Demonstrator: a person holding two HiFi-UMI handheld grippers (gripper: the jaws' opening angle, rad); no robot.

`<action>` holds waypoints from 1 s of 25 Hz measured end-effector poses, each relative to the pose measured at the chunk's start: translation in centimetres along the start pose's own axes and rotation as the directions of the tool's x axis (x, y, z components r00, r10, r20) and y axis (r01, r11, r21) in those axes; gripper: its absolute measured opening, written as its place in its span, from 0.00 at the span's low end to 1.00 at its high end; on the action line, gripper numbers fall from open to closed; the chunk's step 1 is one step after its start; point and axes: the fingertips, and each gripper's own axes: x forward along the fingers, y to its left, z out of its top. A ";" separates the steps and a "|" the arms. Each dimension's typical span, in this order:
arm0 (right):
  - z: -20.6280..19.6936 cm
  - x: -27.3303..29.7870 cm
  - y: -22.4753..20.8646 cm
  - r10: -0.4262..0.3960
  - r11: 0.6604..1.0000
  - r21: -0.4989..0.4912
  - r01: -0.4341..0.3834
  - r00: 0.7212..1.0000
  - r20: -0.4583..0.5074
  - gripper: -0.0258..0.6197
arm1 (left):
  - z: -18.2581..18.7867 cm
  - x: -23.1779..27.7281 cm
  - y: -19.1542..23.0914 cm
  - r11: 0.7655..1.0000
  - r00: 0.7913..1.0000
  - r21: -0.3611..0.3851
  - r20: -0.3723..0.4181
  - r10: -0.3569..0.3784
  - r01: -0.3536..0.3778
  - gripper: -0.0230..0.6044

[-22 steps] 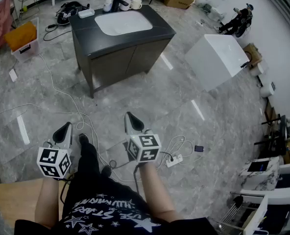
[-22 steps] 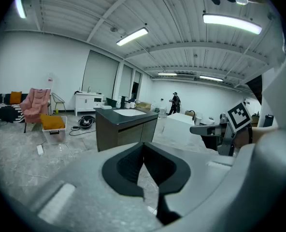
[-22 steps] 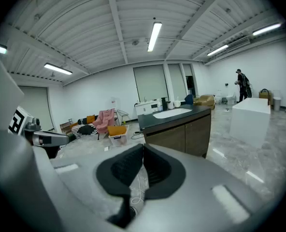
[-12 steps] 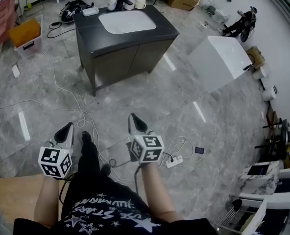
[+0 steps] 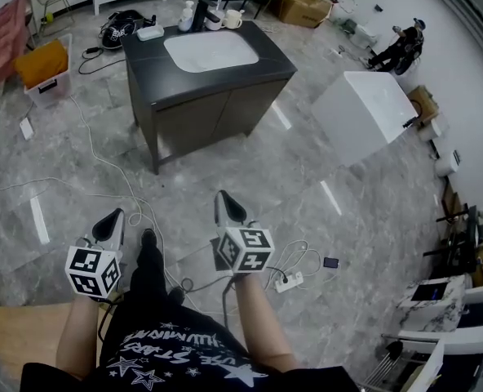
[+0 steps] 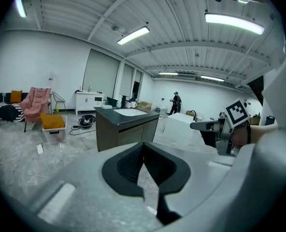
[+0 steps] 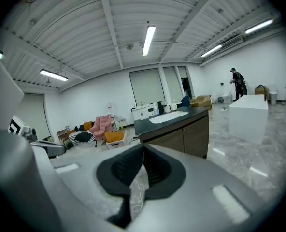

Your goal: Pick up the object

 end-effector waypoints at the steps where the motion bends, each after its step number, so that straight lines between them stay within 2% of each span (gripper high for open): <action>1: 0.8 0.6 -0.2 0.001 1.000 0.016 -0.001 1.000 0.019 0.05 | 0.6 0.5 0.4 1.000 1.000 0.001 0.007 0.000 0.000 0.05; 2: 1.5 1.2 -0.3 0.008 1.000 0.028 -0.009 0.999 0.034 0.05 | 1.2 1.0 0.9 1.000 1.000 0.001 0.014 0.000 0.000 0.05; 4: 2.8 3.0 -0.1 0.030 0.999 0.026 -0.031 0.999 0.044 0.14 | 2.4 2.3 2.0 1.000 1.000 -0.001 0.025 0.003 -0.003 0.05; 11: 5.9 13.1 0.6 0.073 0.997 -0.036 -0.074 0.997 -0.034 0.40 | 5.7 8.1 8.2 0.998 0.999 -0.047 0.044 0.032 -0.030 0.05; 16: 8.8 21.1 2.3 0.090 0.994 -0.057 -0.094 0.994 -0.058 0.42 | 7.7 11.4 14.5 0.993 0.997 -0.102 0.039 0.066 -0.062 0.05; 21: 11.2 27.8 6.0 0.123 0.989 -0.070 -0.127 0.990 -0.062 0.42 | 10.0 13.2 20.6 0.991 0.996 -0.116 0.048 0.076 -0.070 0.05; 25: 12.1 31.2 7.6 0.127 0.986 -0.100 -0.134 0.989 -0.074 0.42 | 11.1 14.5 23.7 0.991 0.996 -0.118 0.057 0.072 -0.065 0.05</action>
